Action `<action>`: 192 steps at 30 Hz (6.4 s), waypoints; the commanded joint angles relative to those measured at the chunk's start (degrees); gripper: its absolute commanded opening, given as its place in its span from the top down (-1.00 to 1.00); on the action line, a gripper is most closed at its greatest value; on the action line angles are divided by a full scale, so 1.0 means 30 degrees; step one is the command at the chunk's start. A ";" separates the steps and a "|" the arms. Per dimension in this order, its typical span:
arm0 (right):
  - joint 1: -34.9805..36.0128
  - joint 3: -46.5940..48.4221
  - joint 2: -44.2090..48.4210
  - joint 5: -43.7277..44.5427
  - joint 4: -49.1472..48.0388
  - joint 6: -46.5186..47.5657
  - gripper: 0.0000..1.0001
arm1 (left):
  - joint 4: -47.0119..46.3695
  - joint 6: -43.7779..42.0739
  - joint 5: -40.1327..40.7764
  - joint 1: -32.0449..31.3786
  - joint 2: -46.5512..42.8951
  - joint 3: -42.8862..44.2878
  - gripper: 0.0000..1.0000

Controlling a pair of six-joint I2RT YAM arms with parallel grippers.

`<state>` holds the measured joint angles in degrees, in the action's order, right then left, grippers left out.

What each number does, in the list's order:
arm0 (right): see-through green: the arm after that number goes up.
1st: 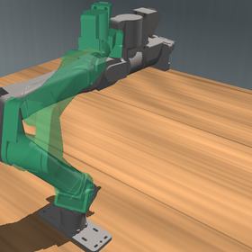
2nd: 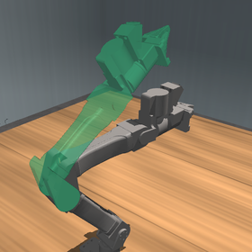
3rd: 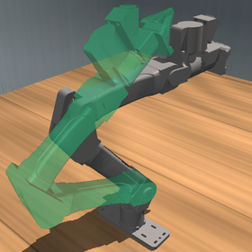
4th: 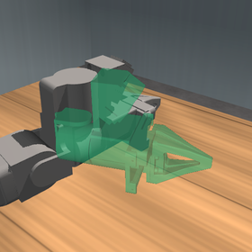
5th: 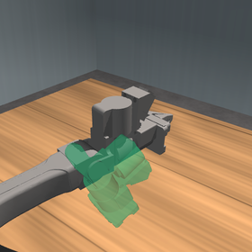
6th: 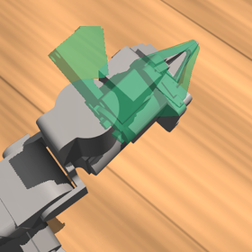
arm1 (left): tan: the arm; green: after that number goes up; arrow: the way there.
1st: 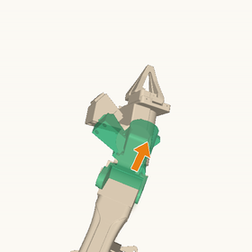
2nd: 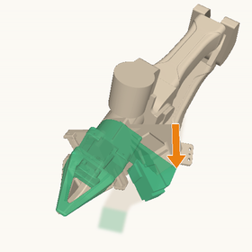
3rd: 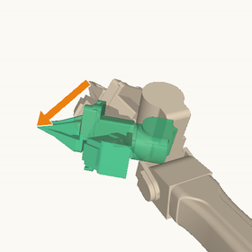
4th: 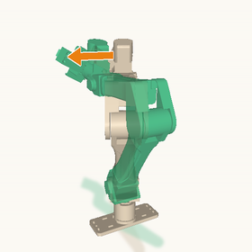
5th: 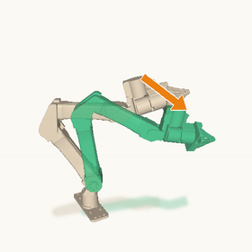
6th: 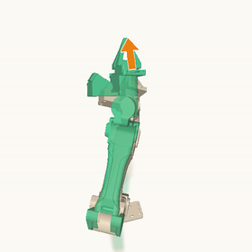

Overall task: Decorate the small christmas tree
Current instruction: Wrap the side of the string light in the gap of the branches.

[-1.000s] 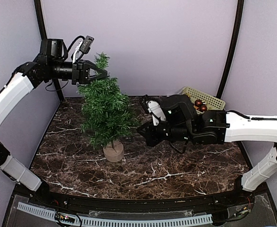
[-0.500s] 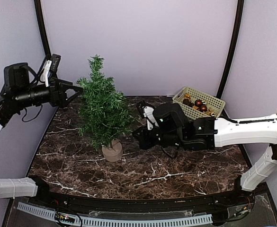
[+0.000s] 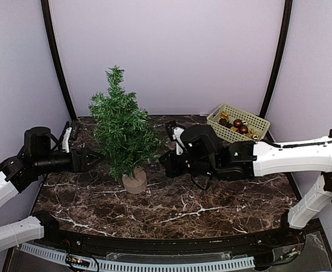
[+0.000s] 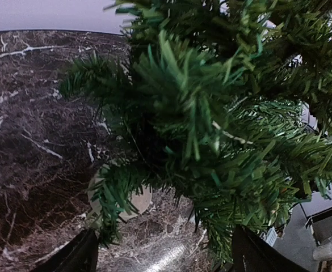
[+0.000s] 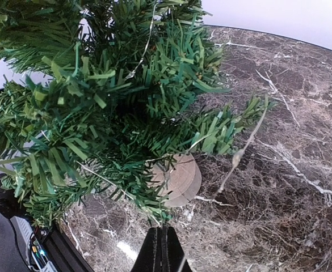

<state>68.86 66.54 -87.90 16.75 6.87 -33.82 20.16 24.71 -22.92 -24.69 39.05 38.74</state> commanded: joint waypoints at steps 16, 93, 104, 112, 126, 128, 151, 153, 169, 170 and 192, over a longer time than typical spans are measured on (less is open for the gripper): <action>-0.0784 0.1540 0.0232 0.0263 0.0564 0.0938 1.00 | -0.5305 0.3397 0.1376 -0.4949 0.1345 -0.2464 -0.50; 0.0032 0.7880 -0.2312 0.2126 0.3209 0.5415 1.00 | -0.3344 0.2792 0.3827 -0.2047 -0.0596 -0.3147 1.00; -0.2193 0.7191 -0.3416 -0.0784 0.2115 0.5142 1.00 | -0.3340 0.1655 0.3643 -0.1485 0.0230 -0.2804 1.00; -0.2887 0.5352 -0.3575 -0.3856 0.0155 0.5132 1.00 | -0.3765 -0.0252 0.3013 -0.0434 0.1436 -0.2106 1.00; -0.2785 0.4369 -0.2486 -0.5728 -0.0712 0.5533 1.00 | -0.4732 -0.2291 0.0651 0.0055 0.0290 -0.2279 1.00; -0.2794 0.4413 -0.2302 -0.4765 -0.0602 0.5730 1.00 | -0.4403 -0.2429 0.0906 0.0055 0.0388 -0.2118 1.00; -0.3043 -0.8223 0.2551 -0.5689 -0.9329 0.3555 -0.78 | -0.4351 -0.2395 -0.0096 0.0085 0.0871 -0.2023 1.00; -0.3039 -0.8489 0.1771 -0.5270 -1.0196 0.3674 -0.69 | -0.4418 -0.2343 -0.0048 0.0085 0.0798 -0.2079 1.00; -0.3205 -0.5787 -0.4445 -0.4370 -1.3968 0.7035 0.35 | -0.4442 -0.2189 -0.0062 0.0092 0.1016 -0.2184 1.00; -0.3207 -0.5776 -0.4542 -0.4180 -1.4206 0.7046 0.61 | -0.4366 -0.2195 0.0038 0.0088 0.1076 -0.2129 1.00; -0.4877 -0.9145 0.9287 0.3700 -0.2100 0.6110 1.00 | -0.4701 -0.3936 -0.0294 0.4475 0.3819 -0.0218 1.00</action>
<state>54.39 38.94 -65.87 22.63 -8.69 -13.61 9.37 15.49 -20.69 -13.98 48.47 34.74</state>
